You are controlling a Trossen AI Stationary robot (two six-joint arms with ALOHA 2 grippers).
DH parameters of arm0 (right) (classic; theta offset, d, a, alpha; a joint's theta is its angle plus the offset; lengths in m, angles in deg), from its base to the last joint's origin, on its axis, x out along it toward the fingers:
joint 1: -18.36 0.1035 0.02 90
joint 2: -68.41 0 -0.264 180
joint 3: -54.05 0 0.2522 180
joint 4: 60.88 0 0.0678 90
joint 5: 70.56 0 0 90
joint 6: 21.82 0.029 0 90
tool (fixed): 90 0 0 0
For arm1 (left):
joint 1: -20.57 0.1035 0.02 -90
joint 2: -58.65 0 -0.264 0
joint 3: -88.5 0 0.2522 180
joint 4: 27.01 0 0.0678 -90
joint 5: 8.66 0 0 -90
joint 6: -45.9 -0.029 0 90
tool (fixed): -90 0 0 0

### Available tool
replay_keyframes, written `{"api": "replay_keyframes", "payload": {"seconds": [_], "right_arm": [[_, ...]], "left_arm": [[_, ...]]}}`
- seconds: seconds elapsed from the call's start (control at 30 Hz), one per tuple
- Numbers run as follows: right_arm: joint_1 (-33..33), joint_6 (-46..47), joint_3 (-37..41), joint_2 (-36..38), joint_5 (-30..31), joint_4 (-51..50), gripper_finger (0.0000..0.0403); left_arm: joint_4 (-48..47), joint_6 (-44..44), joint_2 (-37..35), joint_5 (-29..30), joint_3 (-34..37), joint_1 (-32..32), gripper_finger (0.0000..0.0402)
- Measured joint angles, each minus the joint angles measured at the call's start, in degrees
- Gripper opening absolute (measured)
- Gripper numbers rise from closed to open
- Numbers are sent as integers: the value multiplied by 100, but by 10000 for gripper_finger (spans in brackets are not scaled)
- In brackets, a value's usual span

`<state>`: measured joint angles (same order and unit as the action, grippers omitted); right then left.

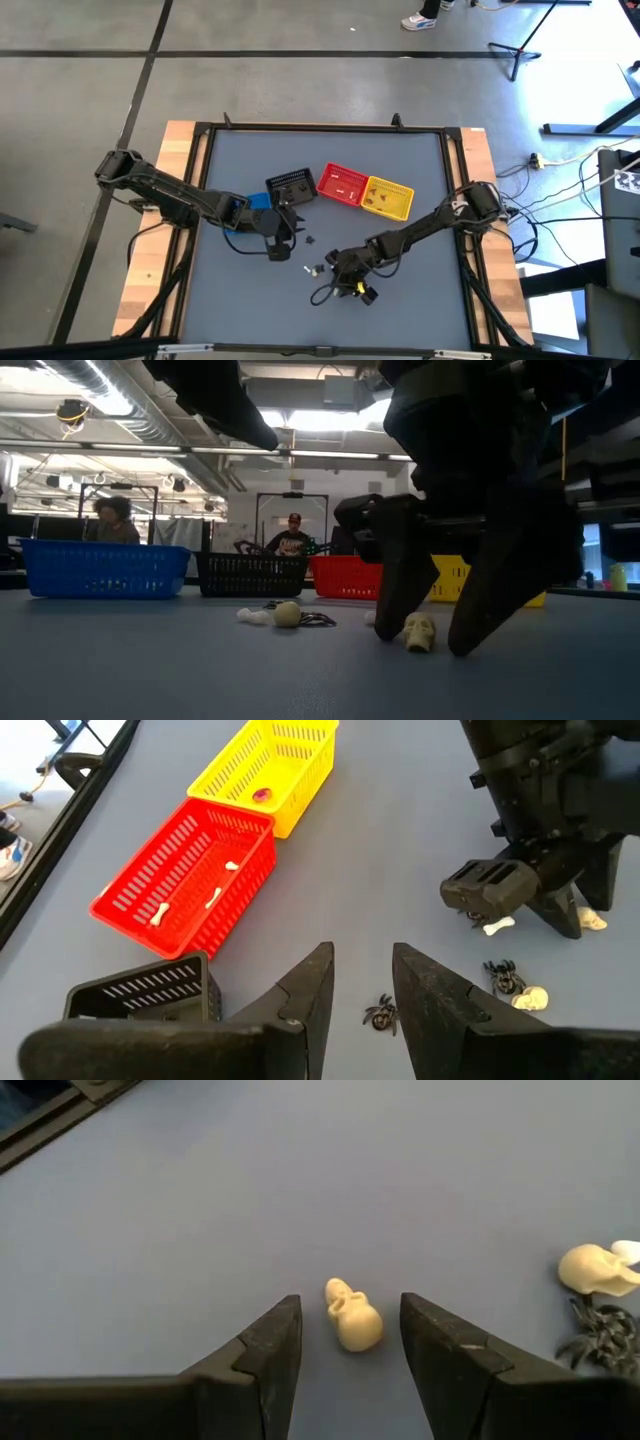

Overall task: Sort Halloween decoration
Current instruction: Put the yellow skull toy into the blue bin

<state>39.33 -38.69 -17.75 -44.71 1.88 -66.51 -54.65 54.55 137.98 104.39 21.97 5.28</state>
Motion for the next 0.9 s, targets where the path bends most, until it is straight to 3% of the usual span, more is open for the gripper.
{"api": "replay_keyframes", "payload": {"seconds": [0.2, 0.6, 0.9], "right_arm": [[0, 0, 0, 0, -10, -6, 158], [0, 0, 0, 0, -11, -29, 55], [0, 5, -62, 0, -7, -93, 58]], "left_arm": [[18, 0, 0, 2, 0, -2, 98], [18, 0, 0, 2, 0, 0, 98], [-376, 0, -132, -1, -316, -140, 98]]}}
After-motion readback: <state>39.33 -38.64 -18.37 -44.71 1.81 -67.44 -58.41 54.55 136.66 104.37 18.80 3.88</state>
